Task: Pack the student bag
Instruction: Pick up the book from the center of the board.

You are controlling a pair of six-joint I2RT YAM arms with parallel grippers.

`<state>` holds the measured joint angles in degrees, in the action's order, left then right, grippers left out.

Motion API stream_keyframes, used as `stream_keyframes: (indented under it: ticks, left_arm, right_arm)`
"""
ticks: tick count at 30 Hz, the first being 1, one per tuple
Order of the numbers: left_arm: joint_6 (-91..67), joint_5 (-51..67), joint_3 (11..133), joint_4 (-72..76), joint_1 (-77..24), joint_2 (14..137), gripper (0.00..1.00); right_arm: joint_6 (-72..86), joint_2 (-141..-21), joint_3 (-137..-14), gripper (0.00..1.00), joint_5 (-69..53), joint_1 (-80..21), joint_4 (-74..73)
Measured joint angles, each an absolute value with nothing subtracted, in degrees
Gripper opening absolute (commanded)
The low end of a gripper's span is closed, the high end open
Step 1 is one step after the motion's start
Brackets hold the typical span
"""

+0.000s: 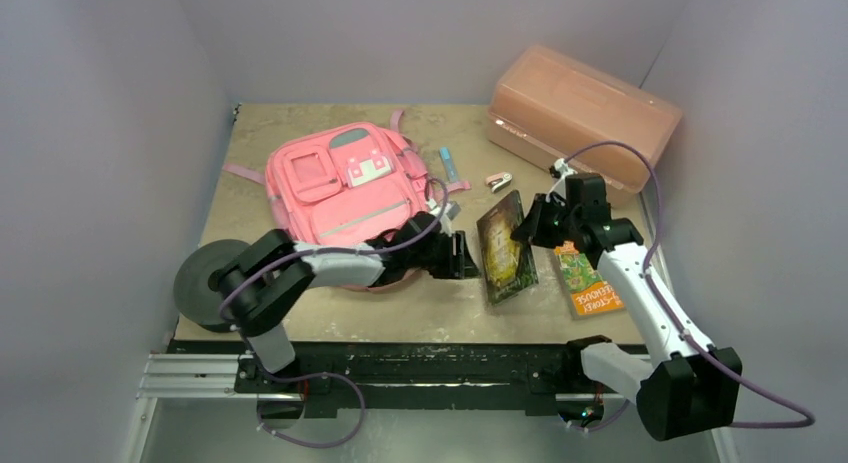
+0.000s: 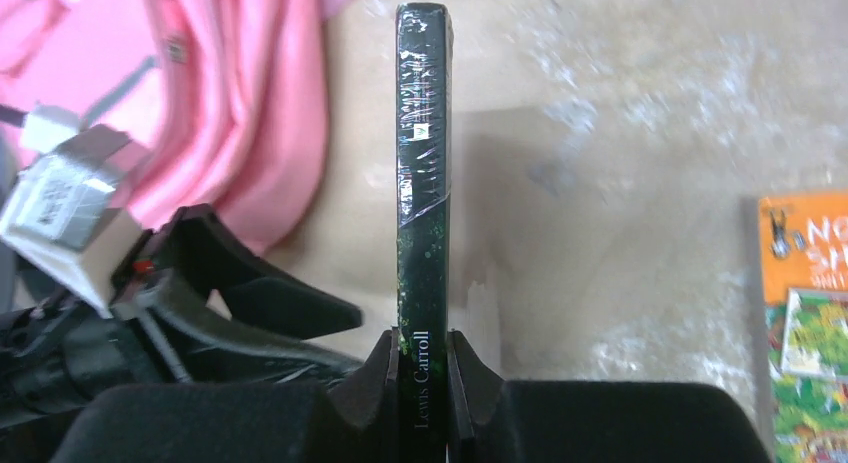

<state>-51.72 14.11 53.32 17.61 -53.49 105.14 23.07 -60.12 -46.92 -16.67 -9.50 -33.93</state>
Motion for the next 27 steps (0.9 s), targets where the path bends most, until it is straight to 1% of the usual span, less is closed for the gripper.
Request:
stream_keyframes:
  ticks: [2, 6, 9, 12, 14, 16, 20, 22, 24, 27]
  left_arm:
    - [-50.96, 13.56, 48.95, 14.90, -51.51, 97.30, 0.57]
    - [-48.56, 13.26, 46.19, 8.14, -44.73, 77.67, 0.63]
    - [-44.71, 13.21, 48.88, 0.54, -38.72, 64.75, 0.72]
    - [-38.02, 12.60, 55.57, -10.07, -34.11, 56.73, 0.75]
    - [-34.13, 12.64, 59.70, -15.88, -30.17, 54.57, 0.77]
    - [-30.09, 13.06, 64.01, -21.41, -26.55, 53.69, 0.79]
    - [-22.81, 14.94, 71.18, -29.65, -20.16, 54.96, 0.79]
    - [-20.27, 15.92, 73.49, -32.08, -19.05, 56.71, 0.79]
    - [-18.37, 16.69, 73.84, -33.10, -18.74, 58.22, 0.78]
    - [-17.45, 20.12, 68.88, -31.46, -18.72, 60.12, 0.77]
  right_arm:
    - [22.98, -61.93, -50.39, 0.00, -17.45, -10.68, -33.21]
    - [23.05, -65.98, -57.10, 0.00, -22.50, -11.27, -28.32]
    - [24.86, -69.73, -60.05, 0.00, -29.98, -11.33, -21.74]
    - [29.50, -73.45, -60.20, 0.00, -38.50, -12.21, -13.10]
    - [33.45, -76.69, -60.20, 0.00, -44.25, -14.09, -6.90]
    - [35.40, -78.17, -60.20, 0.00, -46.78, -16.47, -3.99]
    - [40.29, -81.95, -60.20, 0.00, -53.17, -22.85, 3.66]
    - [42.50, -83.50, -60.10, 0.00, -55.61, -25.26, 5.82]
    - [45.34, -84.66, -59.02, 0.00, -57.91, -26.33, 8.82]
    - [49.25, -86.02, -56.71, 0.00, -60.82, -26.20, 13.43]
